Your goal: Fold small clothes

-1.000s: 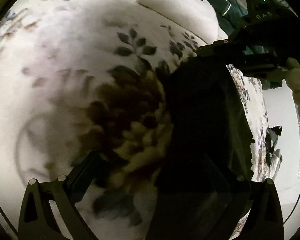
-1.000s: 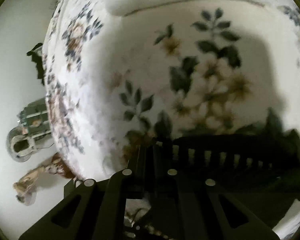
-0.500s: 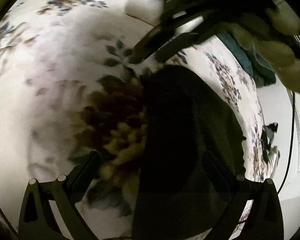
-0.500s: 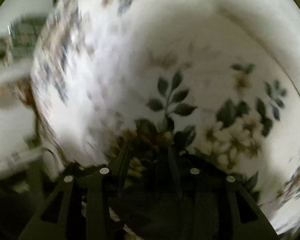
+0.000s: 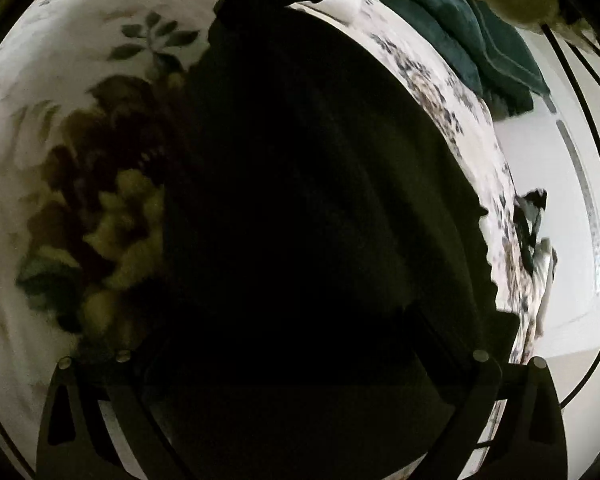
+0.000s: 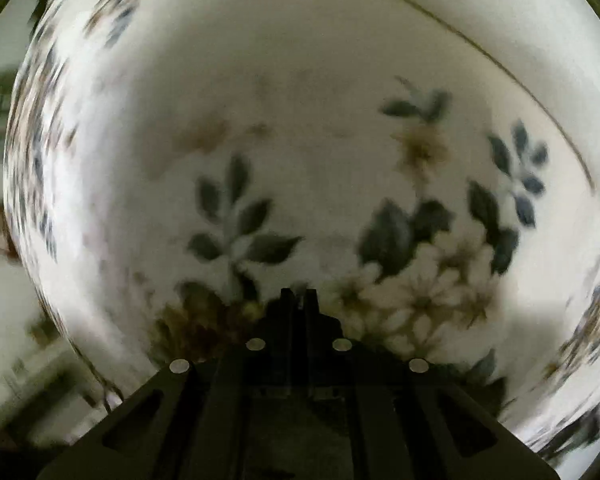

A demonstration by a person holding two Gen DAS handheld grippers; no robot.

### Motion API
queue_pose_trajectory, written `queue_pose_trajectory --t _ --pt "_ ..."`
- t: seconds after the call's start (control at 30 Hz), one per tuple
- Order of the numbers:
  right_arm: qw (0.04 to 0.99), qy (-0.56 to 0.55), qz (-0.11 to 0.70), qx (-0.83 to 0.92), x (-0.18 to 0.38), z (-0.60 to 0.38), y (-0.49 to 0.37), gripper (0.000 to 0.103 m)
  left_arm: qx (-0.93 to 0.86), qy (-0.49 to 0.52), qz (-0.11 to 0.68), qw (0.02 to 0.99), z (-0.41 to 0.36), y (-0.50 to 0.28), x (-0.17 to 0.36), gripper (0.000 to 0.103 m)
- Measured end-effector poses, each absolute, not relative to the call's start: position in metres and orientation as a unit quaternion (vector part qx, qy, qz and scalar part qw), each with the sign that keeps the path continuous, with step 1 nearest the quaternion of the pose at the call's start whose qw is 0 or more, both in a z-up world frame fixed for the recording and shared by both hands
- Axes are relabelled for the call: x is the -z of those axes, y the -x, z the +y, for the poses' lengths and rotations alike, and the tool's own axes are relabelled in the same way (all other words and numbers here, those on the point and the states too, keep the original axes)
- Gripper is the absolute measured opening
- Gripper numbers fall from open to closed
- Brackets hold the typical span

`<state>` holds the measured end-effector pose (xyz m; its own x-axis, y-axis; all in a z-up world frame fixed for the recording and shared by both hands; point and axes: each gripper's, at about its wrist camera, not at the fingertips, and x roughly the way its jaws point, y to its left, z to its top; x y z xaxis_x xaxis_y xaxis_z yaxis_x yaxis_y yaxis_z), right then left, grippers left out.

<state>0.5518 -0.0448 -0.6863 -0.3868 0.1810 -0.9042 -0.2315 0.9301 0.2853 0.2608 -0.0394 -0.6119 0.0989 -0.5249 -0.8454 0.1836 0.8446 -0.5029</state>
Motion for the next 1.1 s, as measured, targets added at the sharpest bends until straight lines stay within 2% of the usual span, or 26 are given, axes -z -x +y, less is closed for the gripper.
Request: queue_pose_trajectory --t 0.07,0.13,0.2,0.23,0.27,0.4,0.5,0.6,0.63,0.67,0.7,0.73,0.83,0.87,0.9,0.93,0.97,1.1 --pt "0.533 -0.048 0.821 -0.201 0.687 -0.055 -0.554 0.005 0.247 0.141 0.631 0.721 -0.037 -0.263 0.61 0.103" --pt "0.552 -0.088 0.803 -0.208 0.668 -0.076 -0.559 0.007 0.246 0.143 0.629 0.723 -0.03 -0.267 0.601 0.103" --pt "0.575 -0.121 0.783 -0.203 0.646 -0.105 -0.563 0.028 0.24 0.15 0.623 0.73 -0.02 -0.274 0.592 0.103" --pt "0.592 -0.146 0.769 -0.19 0.632 -0.128 -0.561 0.054 0.235 0.156 0.619 0.733 -0.014 -0.278 0.587 0.103" --pt "0.605 -0.169 0.758 -0.176 0.62 -0.151 -0.557 0.064 0.228 0.168 0.612 0.739 -0.005 -0.287 0.582 0.103" --pt "0.636 -0.265 0.716 -0.113 0.584 -0.256 -0.505 0.064 0.21 0.206 0.605 0.74 0.013 -0.325 0.581 0.103" --pt "0.652 -0.3 0.694 -0.05 0.577 -0.321 -0.449 0.064 0.206 0.219 0.605 0.737 0.011 -0.359 0.591 0.103" --pt "0.642 -0.334 0.69 0.012 0.597 -0.374 -0.393 0.064 0.205 0.221 0.611 0.732 0.0 -0.388 0.608 0.102" --pt "0.638 -0.34 0.691 0.022 0.607 -0.382 -0.385 0.064 0.204 0.217 0.611 0.733 -0.004 -0.394 0.611 0.099" --pt "0.634 -0.34 0.694 0.024 0.619 -0.39 -0.379 0.064 0.204 0.213 0.607 0.738 -0.009 -0.4 0.613 0.076" --pt "0.629 -0.34 0.699 0.021 0.632 -0.394 -0.374 0.064 0.206 0.213 0.606 0.738 -0.012 -0.403 0.614 0.06" --pt "0.627 -0.345 0.698 0.015 0.647 -0.395 -0.371 0.064 0.212 0.214 0.611 0.732 -0.016 -0.407 0.616 0.035" --pt "0.631 -0.373 0.681 -0.005 0.674 -0.39 -0.376 0.064 0.21 0.208 0.606 0.739 -0.02 -0.408 0.612 0.027" --pt "0.64 -0.372 0.672 -0.014 0.679 -0.385 -0.38 0.063 0.207 0.198 0.606 0.742 -0.021 -0.406 0.61 0.027" --pt "0.665 -0.354 0.658 -0.013 0.675 -0.383 -0.385 0.057 0.205 0.193 0.606 0.744 -0.021 -0.405 0.608 0.027" --pt "0.679 -0.343 0.65 -0.012 0.674 -0.378 -0.389 0.014 0.204 0.189 0.607 0.745 -0.022 -0.405 0.607 0.027" --pt "0.692 -0.328 0.643 0.005 0.67 -0.378 -0.393 0.004 0.203 0.188 0.608 0.744 -0.021 -0.405 0.605 0.026" --pt "0.731 -0.322 0.6 0.035 0.65 -0.392 -0.401 0.003 0.202 0.18 0.612 0.743 -0.023 -0.408 0.6 0.026"
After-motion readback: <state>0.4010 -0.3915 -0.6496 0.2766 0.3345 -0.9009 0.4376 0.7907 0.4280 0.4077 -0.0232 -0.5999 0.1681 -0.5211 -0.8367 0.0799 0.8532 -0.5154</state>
